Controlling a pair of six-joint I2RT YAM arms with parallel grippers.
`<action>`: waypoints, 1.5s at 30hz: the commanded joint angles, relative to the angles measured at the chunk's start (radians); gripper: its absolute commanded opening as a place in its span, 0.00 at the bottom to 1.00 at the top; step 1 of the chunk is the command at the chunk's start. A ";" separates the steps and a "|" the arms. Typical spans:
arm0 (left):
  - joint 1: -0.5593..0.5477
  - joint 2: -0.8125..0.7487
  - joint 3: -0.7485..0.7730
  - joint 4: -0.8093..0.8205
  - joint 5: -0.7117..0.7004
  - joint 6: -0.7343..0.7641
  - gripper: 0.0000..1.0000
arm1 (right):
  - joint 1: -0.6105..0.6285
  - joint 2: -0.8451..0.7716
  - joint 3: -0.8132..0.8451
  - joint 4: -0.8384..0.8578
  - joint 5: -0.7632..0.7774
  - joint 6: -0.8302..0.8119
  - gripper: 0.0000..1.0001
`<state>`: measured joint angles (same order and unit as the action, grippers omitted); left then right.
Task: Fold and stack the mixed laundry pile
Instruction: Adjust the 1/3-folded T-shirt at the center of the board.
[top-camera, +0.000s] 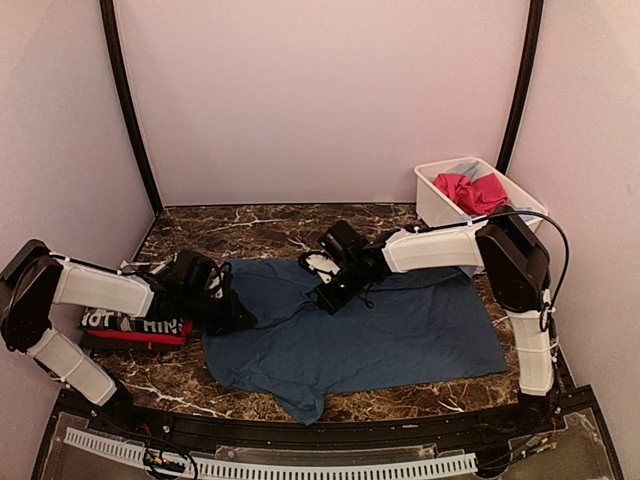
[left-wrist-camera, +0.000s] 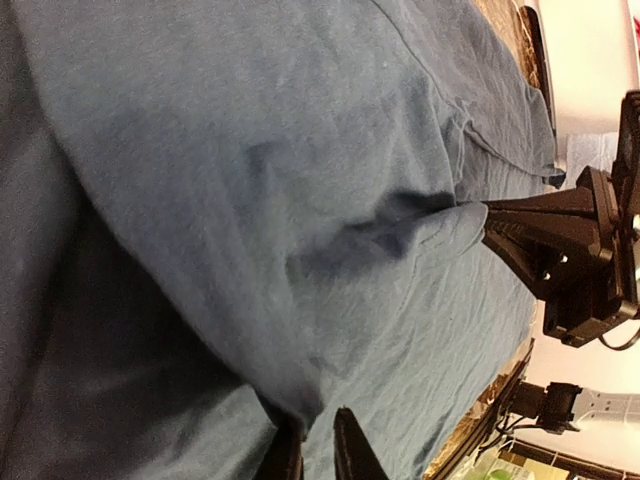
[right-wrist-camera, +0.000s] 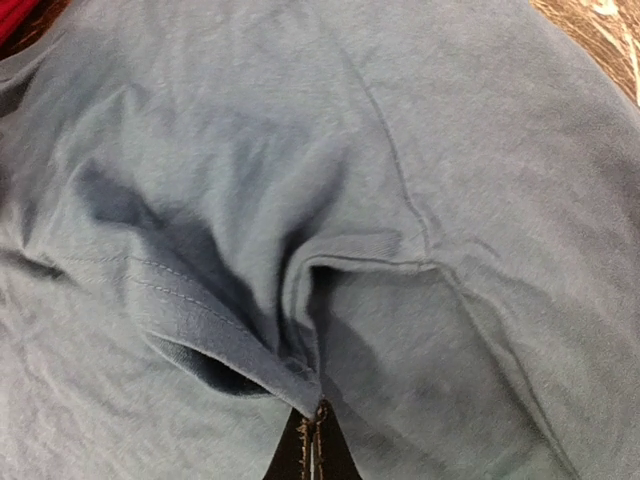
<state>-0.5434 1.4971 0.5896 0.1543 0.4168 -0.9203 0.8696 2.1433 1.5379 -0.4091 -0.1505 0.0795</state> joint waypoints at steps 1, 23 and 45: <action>-0.003 -0.122 0.015 -0.135 -0.061 0.003 0.04 | 0.015 -0.058 -0.025 0.002 -0.037 -0.015 0.00; 0.005 0.210 0.558 -0.469 -0.166 0.271 0.47 | -0.267 -0.268 -0.282 -0.091 0.109 -0.018 0.60; 0.206 0.330 0.524 -0.564 -0.252 0.338 0.44 | -0.164 -0.338 -0.398 -0.052 -0.044 0.106 0.59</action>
<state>-0.3542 1.8496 1.1267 -0.3244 0.2100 -0.6270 0.7166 1.8854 1.1580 -0.3595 -0.2211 0.1844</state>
